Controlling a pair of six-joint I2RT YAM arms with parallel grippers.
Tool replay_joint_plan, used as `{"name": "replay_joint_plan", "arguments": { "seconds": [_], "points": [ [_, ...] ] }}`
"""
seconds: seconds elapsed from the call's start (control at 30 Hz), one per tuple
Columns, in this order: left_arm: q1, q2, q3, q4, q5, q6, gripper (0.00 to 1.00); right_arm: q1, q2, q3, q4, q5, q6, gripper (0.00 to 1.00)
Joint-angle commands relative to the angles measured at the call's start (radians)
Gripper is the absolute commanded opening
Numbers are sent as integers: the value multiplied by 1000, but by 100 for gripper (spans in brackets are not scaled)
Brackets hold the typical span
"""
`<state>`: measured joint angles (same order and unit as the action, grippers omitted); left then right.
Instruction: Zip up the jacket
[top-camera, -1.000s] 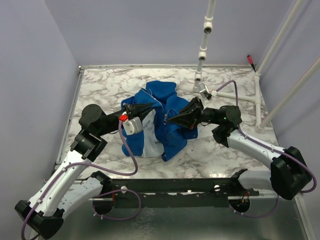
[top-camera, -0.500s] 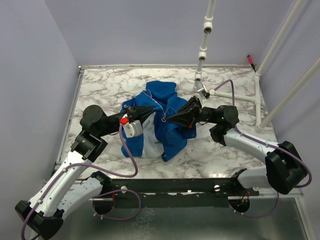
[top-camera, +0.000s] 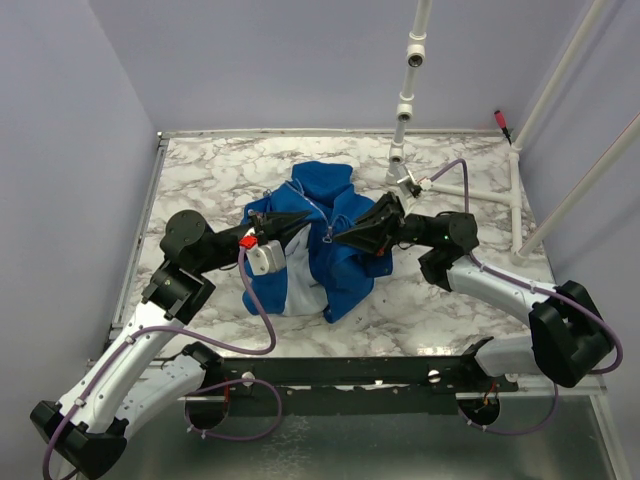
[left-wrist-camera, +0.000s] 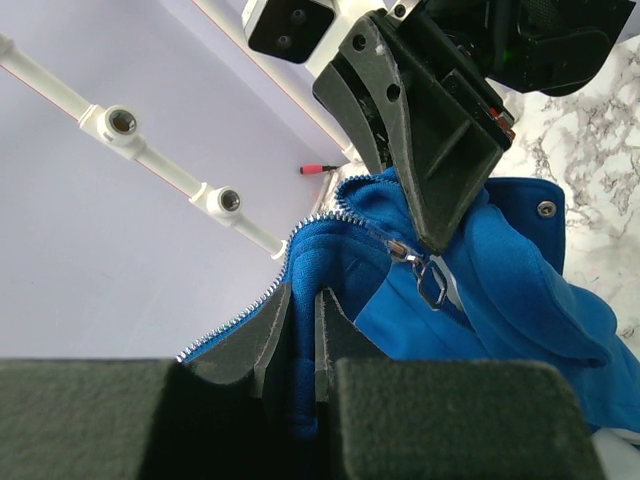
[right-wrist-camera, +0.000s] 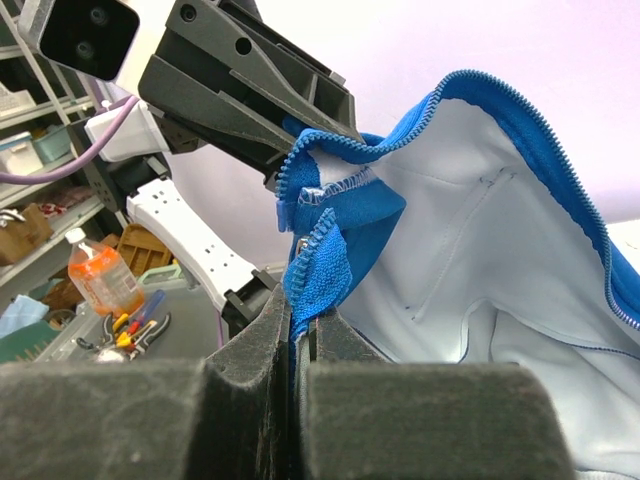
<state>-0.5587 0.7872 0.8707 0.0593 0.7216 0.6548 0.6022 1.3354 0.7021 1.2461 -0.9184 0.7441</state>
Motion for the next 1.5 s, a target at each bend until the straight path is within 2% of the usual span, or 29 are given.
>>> {"name": "replay_joint_plan", "arguments": {
  "seconds": [0.0,1.47],
  "points": [
    [-5,-1,2,62,-5,-7,0,8,12,35,58,-24,9,1],
    [-4,12,-6,69,1,3,0,12,-9,38,99,-23,20,1]
  ]
}}
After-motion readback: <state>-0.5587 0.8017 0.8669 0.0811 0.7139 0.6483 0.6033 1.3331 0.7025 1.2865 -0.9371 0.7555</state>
